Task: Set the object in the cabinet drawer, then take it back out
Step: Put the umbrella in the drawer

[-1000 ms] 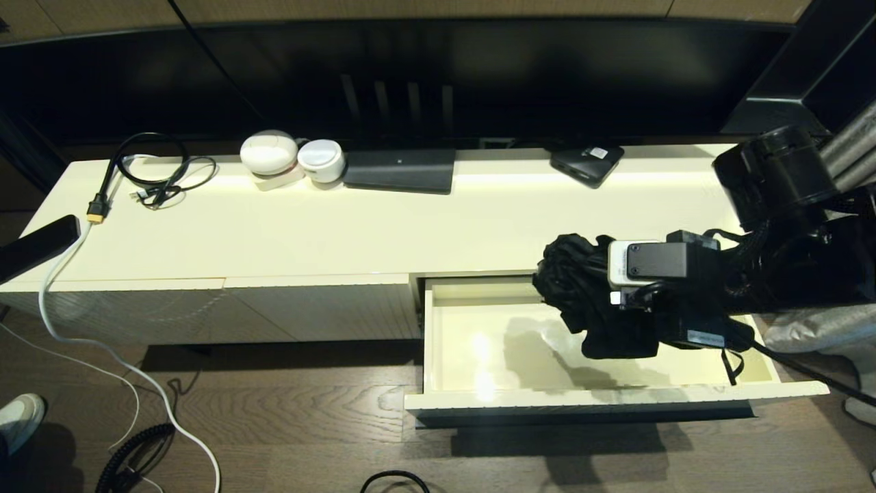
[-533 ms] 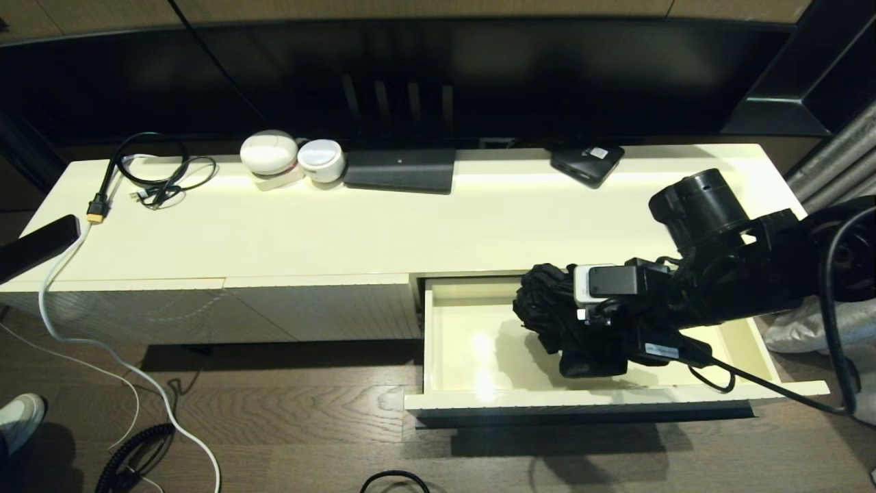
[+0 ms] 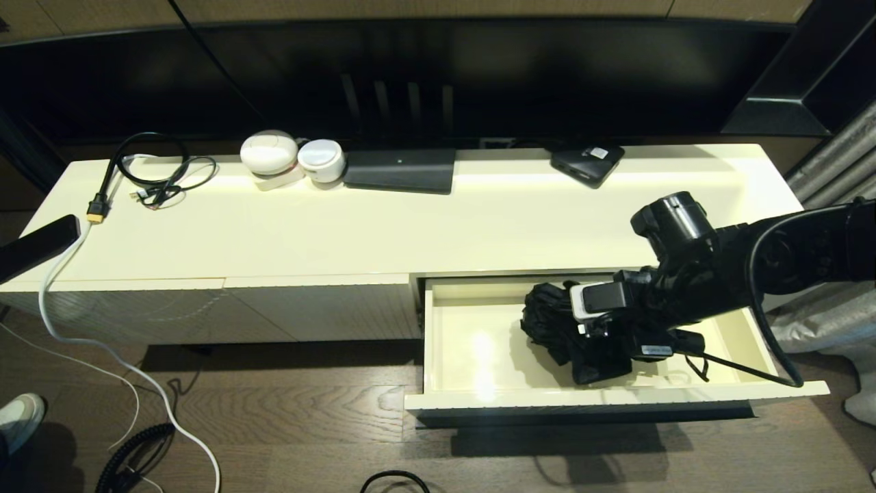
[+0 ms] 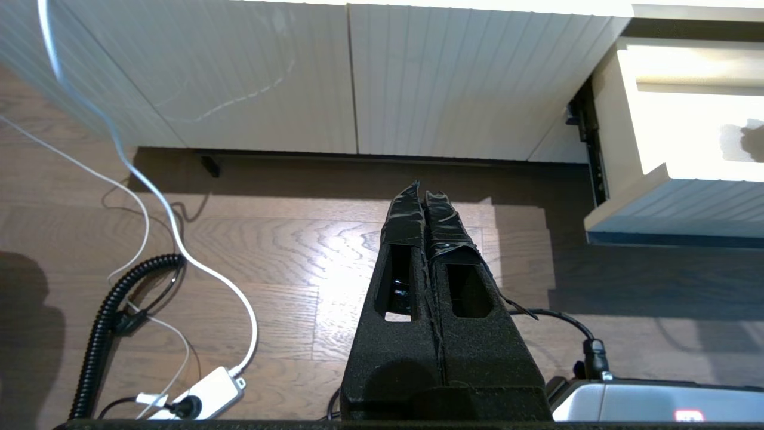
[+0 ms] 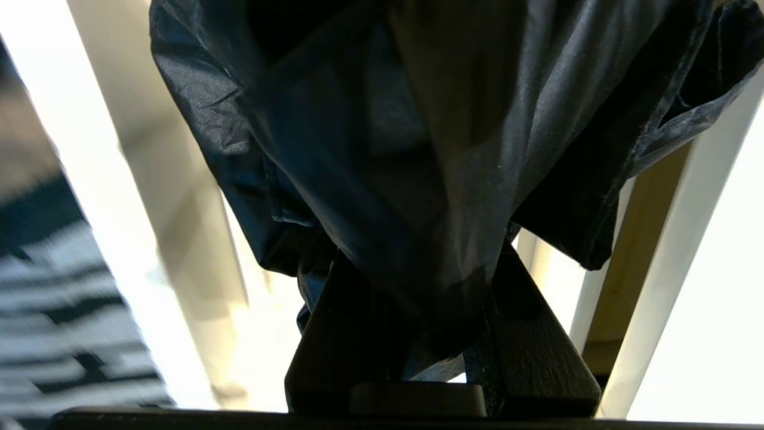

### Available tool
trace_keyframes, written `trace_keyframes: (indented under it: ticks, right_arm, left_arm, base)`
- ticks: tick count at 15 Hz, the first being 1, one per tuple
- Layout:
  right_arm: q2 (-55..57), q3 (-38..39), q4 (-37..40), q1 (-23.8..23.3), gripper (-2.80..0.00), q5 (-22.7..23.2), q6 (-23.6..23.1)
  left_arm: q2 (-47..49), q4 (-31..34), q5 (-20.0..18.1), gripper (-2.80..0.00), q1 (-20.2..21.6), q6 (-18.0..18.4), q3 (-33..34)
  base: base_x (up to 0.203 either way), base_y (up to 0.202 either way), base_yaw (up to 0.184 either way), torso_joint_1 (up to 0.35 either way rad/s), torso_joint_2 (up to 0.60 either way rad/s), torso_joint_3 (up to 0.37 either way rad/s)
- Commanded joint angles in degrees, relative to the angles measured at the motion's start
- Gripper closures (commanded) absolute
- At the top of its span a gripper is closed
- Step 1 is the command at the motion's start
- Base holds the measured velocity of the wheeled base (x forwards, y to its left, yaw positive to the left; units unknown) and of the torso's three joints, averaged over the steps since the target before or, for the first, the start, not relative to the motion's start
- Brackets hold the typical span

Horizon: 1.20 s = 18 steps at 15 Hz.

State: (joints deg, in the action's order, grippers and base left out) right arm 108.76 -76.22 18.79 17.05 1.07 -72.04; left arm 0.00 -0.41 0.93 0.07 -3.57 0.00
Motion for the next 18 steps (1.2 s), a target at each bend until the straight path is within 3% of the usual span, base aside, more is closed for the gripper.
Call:
trace_keyframes:
  ticks: [1, 3, 6, 7, 12, 18]
  right_arm:
    - [0.6, 0.8, 0.3, -2.1, 0.0, 0.0, -5.3]
    - [1.1, 1.5, 0.0, -2.5, 0.0, 0.1, -7.4]
    - [3.1, 1.5, -1.3, -2.5, 0.0, 0.3, -6.8]
    - [3.1, 1.2, -1.4, -2.5, -2.8, 0.3, -6.9]
    - [-0.1, 0.5, -1.3, -2.2, -2.8, 0.2, -4.8]
    - [-14.8, 3.2, 3.7, 0.4, -2.8, 1.5, -2.5]
  left_arm:
    - [0.0, 0.0, 0.0, 0.0, 0.0, 0.0, 0.0]
    - [0.0, 0.0, 0.0, 0.0, 0.0, 0.0, 0.0]
    - [0.0, 0.0, 0.0, 0.0, 0.0, 0.0, 0.0]
    - [0.0, 0.0, 0.0, 0.0, 0.0, 0.0, 0.0]
    - [0.0, 0.0, 0.0, 0.0, 0.0, 0.0, 0.0]
    - [0.0, 0.0, 0.0, 0.0, 0.0, 0.0, 0.0]
  base:
    - [0.0, 0.0, 0.0, 0.0, 0.0, 0.0]
    - [0.0, 0.0, 0.0, 0.0, 0.0, 0.0]
    - [0.0, 0.0, 0.0, 0.0, 0.0, 0.0]
    - [0.0, 0.0, 0.0, 0.0, 0.0, 0.0]
    - [0.0, 0.0, 0.0, 0.0, 0.0, 0.0]
    - [0.0, 0.0, 0.0, 0.0, 0.0, 0.0]
